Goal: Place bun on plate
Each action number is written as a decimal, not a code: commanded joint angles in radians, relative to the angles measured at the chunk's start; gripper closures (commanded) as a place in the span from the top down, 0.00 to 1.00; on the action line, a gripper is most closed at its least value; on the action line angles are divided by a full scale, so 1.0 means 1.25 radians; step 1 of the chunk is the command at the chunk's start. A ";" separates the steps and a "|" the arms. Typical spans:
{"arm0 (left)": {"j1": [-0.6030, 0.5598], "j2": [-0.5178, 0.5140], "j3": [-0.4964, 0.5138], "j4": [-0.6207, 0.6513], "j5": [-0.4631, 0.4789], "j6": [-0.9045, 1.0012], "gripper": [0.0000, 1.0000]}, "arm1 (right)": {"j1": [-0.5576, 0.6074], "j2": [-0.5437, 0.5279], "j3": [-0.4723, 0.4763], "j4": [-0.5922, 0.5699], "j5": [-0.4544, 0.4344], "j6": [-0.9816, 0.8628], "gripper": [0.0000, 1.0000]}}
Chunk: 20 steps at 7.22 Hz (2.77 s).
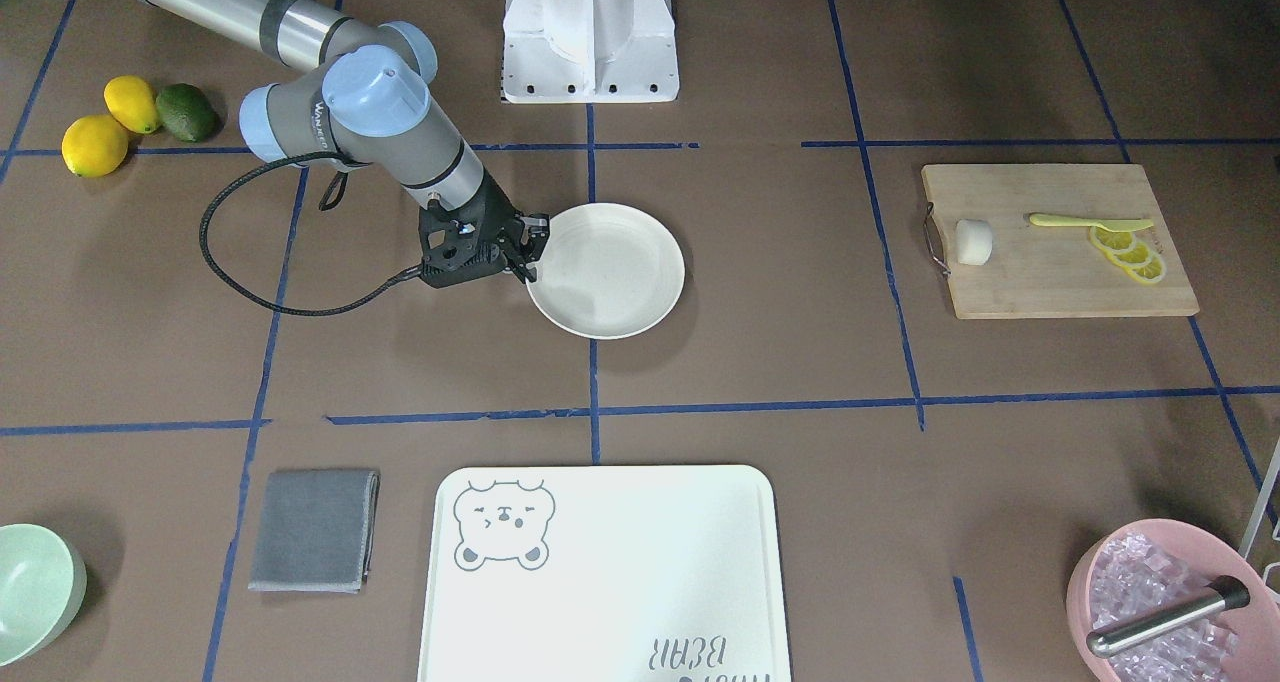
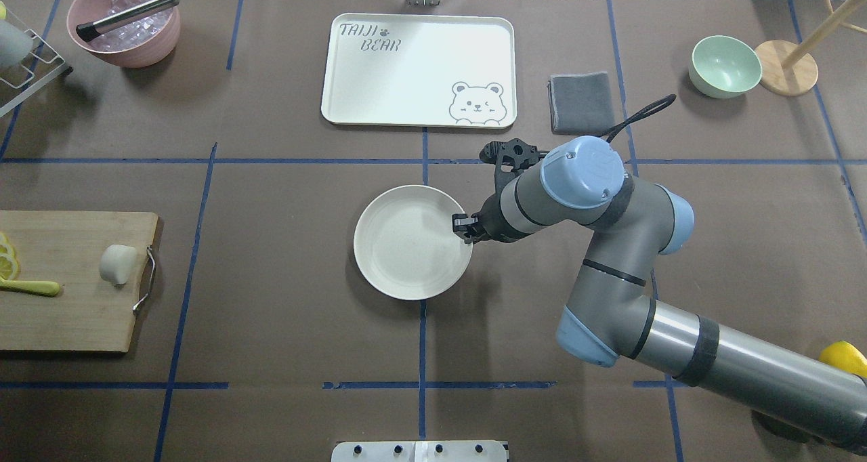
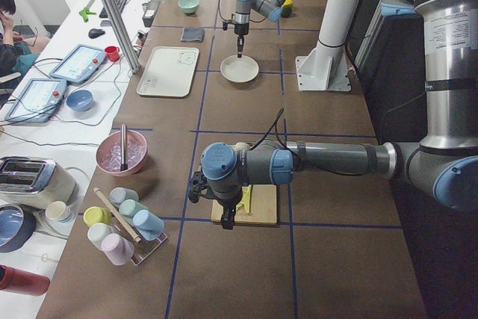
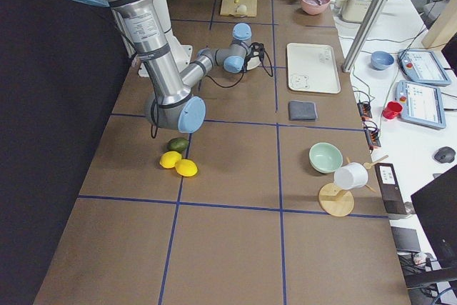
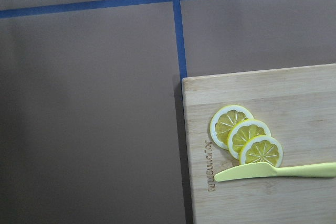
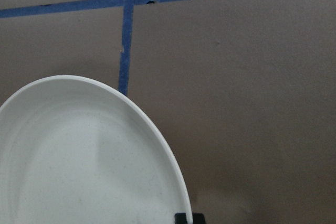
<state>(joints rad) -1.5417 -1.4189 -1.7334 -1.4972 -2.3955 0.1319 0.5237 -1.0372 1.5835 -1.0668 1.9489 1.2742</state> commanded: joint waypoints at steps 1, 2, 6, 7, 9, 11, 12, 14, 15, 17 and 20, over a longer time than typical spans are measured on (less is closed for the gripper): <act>0.000 0.000 0.000 0.000 -0.002 0.000 1.00 | -0.004 -0.002 -0.013 -0.003 -0.004 0.003 0.26; 0.000 0.000 0.000 0.000 0.000 0.000 1.00 | -0.003 -0.002 -0.013 -0.003 -0.004 0.002 0.35; 0.000 0.000 0.001 -0.001 0.001 0.000 1.00 | 0.024 -0.002 0.000 -0.037 0.005 0.002 1.00; 0.001 0.000 0.001 -0.001 0.001 0.000 1.00 | 0.046 -0.003 0.017 -0.126 0.020 -0.010 1.00; 0.001 0.000 0.002 -0.001 0.002 0.000 1.00 | 0.145 -0.036 0.106 -0.313 0.086 -0.156 1.00; 0.001 0.000 0.002 -0.001 0.002 -0.001 1.00 | 0.260 -0.160 0.218 -0.413 0.118 -0.400 1.00; 0.001 0.000 0.002 -0.001 0.002 0.000 1.00 | 0.343 -0.224 0.222 -0.414 0.174 -0.534 1.00; 0.001 0.000 0.002 -0.001 0.002 0.000 1.00 | 0.509 -0.368 0.224 -0.406 0.248 -0.829 1.00; 0.001 0.000 0.002 -0.001 0.002 0.000 1.00 | 0.593 -0.415 0.217 -0.417 0.258 -0.960 1.00; 0.001 0.000 0.002 -0.001 0.002 0.000 1.00 | 0.741 -0.489 0.169 -0.418 0.278 -1.067 1.00; 0.000 0.005 -0.016 0.000 0.002 0.001 1.00 | 0.797 -0.575 0.159 -0.407 0.274 -1.082 1.00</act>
<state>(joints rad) -1.5405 -1.4171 -1.7383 -1.4983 -2.3930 0.1323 1.5027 -1.7238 1.7825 -1.5780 2.2913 -0.0785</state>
